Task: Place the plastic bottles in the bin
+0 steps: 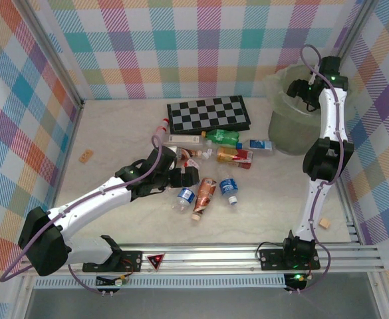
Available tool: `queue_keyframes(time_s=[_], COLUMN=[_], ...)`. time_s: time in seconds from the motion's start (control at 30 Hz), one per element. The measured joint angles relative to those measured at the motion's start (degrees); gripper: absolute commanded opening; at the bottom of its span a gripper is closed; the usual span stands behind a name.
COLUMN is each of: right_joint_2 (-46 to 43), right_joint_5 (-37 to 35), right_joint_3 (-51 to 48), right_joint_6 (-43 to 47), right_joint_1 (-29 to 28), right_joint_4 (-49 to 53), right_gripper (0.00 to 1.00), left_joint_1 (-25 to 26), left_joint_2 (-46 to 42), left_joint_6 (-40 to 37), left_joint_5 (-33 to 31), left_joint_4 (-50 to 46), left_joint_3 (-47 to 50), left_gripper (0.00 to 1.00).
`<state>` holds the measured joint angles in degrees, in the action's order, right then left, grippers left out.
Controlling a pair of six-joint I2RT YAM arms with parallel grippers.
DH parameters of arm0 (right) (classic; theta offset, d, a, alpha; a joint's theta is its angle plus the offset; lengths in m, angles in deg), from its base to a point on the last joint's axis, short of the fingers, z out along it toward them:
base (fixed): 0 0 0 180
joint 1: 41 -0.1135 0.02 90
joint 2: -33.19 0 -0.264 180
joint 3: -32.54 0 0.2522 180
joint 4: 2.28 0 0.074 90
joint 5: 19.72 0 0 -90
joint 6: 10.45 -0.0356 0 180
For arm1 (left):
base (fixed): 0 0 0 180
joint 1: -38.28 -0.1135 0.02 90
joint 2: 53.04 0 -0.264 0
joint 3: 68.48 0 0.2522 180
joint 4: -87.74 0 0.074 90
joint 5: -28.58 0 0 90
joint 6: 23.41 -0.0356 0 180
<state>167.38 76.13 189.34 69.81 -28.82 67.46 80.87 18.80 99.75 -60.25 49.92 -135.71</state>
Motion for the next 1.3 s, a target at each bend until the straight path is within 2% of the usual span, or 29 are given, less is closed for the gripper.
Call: queue_keyframes(time_s=[0.17, 0.4, 0.7, 1.03, 1.3], right_joint_2=[-1.11, -7.65, -17.09, -25.86, -38.77], right_joint_5=[0.11, 1.25, 5.97, 12.98, 19.82], right_joint_3=[0.02, 0.02, -0.11, -11.19, -22.64], right_joint_6=[0.09, 0.13, -0.85, -4.07, -5.33], right_joint_1=[0.50, 1.27, 1.31, -0.02, -6.29], right_joint_4=[1.09, 2.16, 1.95, -1.40, -4.42], right_gripper=[0.97, 0.99, 0.99, 0.99, 0.99], left_joint_1=[-0.17, -3.26, -8.94, -10.80, -11.98], left_joint_2=[0.00, -0.46, -5.88, -6.97, -2.95], left_joint_6=[0.48, 5.46, 23.50, 39.54, 46.14], left_joint_5=[-0.90, -3.10, -6.54, -10.95, -10.64], left_joint_4=[-0.66, -1.77, 4.44, 12.15, 19.04], left_joint_3=[-0.02, 0.04, 9.25, 14.45, 16.92], left_gripper=[0.96, 0.99, 1.00, 1.00, 0.98])
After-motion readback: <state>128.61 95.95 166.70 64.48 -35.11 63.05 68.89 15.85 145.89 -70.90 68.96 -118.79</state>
